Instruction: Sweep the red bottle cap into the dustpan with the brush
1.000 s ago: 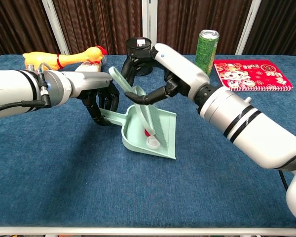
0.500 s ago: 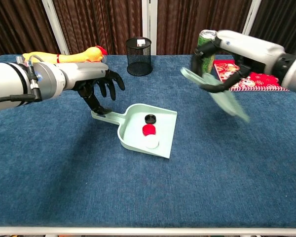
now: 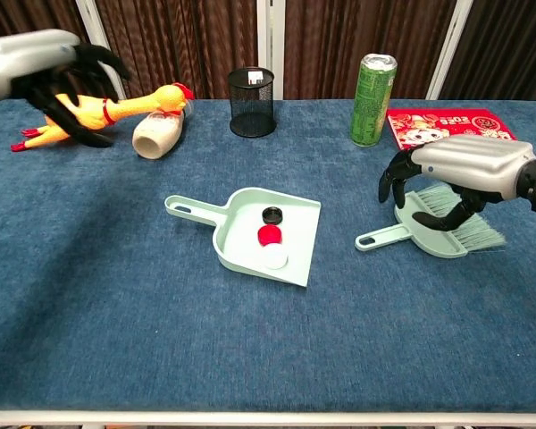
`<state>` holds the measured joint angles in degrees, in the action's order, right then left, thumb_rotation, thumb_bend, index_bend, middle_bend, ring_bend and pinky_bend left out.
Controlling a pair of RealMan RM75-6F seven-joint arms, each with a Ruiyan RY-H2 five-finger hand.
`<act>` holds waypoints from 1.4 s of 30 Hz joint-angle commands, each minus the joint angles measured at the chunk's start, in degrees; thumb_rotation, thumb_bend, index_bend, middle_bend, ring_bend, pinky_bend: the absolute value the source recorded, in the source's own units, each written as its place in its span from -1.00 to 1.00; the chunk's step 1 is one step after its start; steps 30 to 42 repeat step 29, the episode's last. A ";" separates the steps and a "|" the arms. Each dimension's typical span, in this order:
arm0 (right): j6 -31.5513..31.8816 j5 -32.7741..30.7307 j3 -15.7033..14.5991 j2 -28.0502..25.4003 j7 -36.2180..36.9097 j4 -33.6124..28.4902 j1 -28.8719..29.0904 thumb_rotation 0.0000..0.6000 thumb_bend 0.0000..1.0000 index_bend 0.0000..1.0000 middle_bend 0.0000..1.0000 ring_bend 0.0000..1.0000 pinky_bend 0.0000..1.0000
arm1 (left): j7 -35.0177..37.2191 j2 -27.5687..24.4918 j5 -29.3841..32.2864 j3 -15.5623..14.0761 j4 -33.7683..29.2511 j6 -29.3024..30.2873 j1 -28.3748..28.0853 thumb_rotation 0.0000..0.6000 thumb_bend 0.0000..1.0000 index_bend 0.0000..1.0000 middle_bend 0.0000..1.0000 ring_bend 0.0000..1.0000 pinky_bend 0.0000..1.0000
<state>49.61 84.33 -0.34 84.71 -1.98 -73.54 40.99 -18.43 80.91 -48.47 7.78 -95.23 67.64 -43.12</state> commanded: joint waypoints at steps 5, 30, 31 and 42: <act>5.87 -2.73 1.15 -4.40 -0.88 -3.92 -4.58 1.00 -0.51 -0.85 -0.58 -0.97 -0.84 | 4.89 -6.18 -6.62 -3.07 -0.93 6.95 8.19 1.00 -0.78 -0.62 -0.42 -0.50 -0.41; 39.59 1.36 -2.86 -21.80 15.21 -13.42 -32.95 1.00 -0.38 -0.85 -0.59 -0.98 -0.83 | 12.09 -14.39 -24.33 -13.23 0.71 25.49 33.49 1.00 -0.78 -0.58 -0.42 -0.59 -0.63; 39.59 1.36 -2.86 -21.80 15.21 -13.42 -32.95 1.00 -0.38 -0.85 -0.59 -0.98 -0.83 | 12.09 -14.39 -24.33 -13.23 0.71 25.49 33.49 1.00 -0.78 -0.58 -0.42 -0.59 -0.63; 39.59 1.36 -2.86 -21.80 15.21 -13.42 -32.95 1.00 -0.38 -0.85 -0.59 -0.98 -0.83 | 12.09 -14.39 -24.33 -13.23 0.71 25.49 33.49 1.00 -0.78 -0.58 -0.42 -0.59 -0.63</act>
